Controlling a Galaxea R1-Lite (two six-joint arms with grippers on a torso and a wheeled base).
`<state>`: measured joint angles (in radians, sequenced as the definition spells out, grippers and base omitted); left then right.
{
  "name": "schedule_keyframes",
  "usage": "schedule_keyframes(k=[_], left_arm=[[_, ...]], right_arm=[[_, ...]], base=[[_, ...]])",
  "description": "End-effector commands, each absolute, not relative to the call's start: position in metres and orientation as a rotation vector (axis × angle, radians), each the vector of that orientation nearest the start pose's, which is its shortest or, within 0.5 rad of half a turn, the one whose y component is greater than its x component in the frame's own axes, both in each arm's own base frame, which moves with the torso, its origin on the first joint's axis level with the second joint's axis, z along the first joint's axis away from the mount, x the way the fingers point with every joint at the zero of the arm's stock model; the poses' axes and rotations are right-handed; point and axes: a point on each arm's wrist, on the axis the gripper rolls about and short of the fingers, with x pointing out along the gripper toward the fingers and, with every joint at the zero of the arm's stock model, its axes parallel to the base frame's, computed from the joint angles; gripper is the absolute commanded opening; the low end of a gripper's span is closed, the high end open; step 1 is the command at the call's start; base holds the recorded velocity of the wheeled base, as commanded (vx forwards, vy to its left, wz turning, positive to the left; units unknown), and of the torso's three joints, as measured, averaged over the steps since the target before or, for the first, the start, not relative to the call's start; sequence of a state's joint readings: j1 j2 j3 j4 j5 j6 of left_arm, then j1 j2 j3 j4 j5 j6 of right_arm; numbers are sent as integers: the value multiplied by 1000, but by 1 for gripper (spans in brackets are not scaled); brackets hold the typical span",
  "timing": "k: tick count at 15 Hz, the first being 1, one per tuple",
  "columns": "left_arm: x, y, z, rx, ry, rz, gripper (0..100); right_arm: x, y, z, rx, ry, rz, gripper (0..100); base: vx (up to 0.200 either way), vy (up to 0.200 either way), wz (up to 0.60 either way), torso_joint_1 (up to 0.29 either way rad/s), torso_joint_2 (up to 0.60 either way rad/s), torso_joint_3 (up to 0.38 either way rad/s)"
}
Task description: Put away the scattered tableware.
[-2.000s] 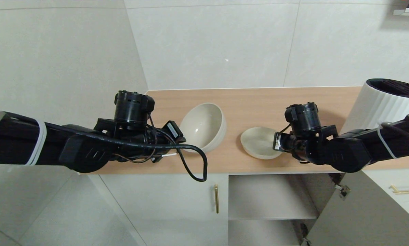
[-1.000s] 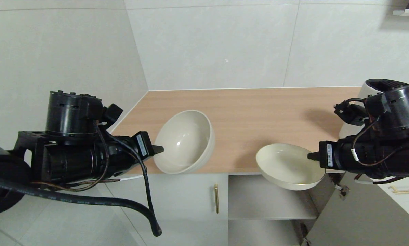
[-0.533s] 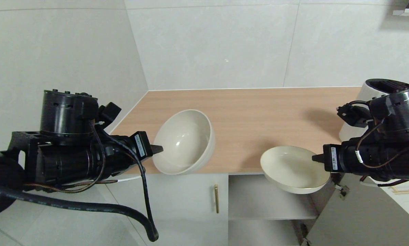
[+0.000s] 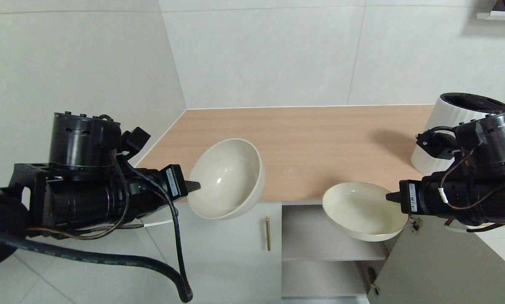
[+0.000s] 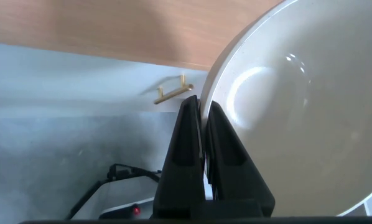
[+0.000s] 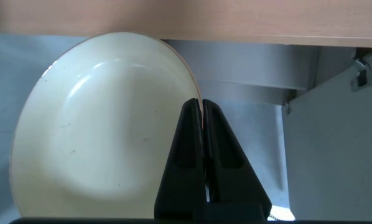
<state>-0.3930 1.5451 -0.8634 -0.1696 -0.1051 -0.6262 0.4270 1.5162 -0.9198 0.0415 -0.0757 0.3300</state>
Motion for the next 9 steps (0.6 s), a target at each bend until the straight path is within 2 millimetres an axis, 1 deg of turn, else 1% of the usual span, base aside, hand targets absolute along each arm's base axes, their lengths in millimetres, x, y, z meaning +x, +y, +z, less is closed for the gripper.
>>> schedule_keyframes(k=[1,9], left_arm=[[243,-104,197,-523,650,-310,0],[242,-105,196,-518,654,-317,0]], right_arm=[[233,104,200,145,679,234,0],[234,105,194,133,700,232,0]], base=[[0,0,0,0,0,0],[0,0,0,0,0,0]])
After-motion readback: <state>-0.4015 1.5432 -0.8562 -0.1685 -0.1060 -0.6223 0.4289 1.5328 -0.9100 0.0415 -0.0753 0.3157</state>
